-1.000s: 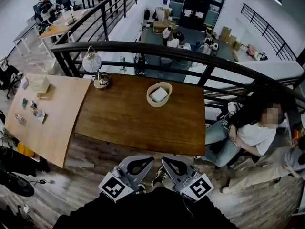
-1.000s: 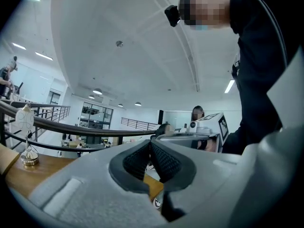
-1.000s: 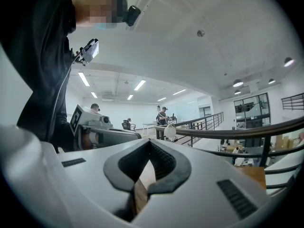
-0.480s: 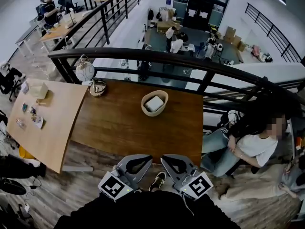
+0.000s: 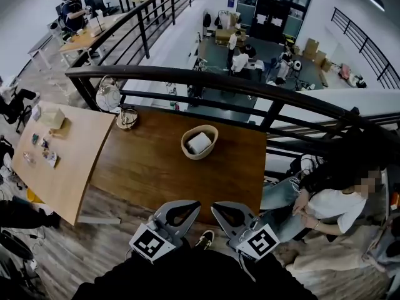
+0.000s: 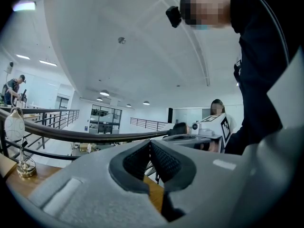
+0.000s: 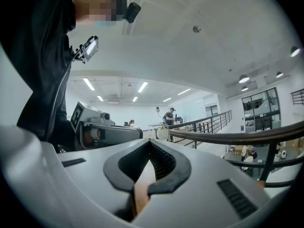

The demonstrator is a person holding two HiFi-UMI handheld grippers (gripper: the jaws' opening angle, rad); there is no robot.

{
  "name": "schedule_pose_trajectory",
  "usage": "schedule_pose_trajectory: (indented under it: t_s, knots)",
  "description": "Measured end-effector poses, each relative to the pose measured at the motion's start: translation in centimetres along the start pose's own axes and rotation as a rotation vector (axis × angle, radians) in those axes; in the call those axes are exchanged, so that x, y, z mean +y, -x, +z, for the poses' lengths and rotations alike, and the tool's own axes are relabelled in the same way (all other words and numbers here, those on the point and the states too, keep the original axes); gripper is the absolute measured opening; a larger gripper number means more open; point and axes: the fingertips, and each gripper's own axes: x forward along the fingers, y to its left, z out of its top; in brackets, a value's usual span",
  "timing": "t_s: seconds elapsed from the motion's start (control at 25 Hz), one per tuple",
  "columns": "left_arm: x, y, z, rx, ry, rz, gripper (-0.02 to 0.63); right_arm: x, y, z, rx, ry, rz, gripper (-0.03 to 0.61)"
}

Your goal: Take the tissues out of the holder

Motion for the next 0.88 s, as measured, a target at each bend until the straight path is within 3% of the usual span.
schedule_pose_trajectory:
  t_s: [0.4,0.88]
  knots:
    - [2.2,-2.2,-0.6,0.015,-0.001,0.021,0.009,-3.2,-1.1,-1.2,0.017,-0.012,0.009,0.003]
    - [10.1,-5.4,-3.0,0.022,0.001,-0.034,0.009,-9.4,-7.8,-5.4,0.153,-0.03,-0.06,0.005]
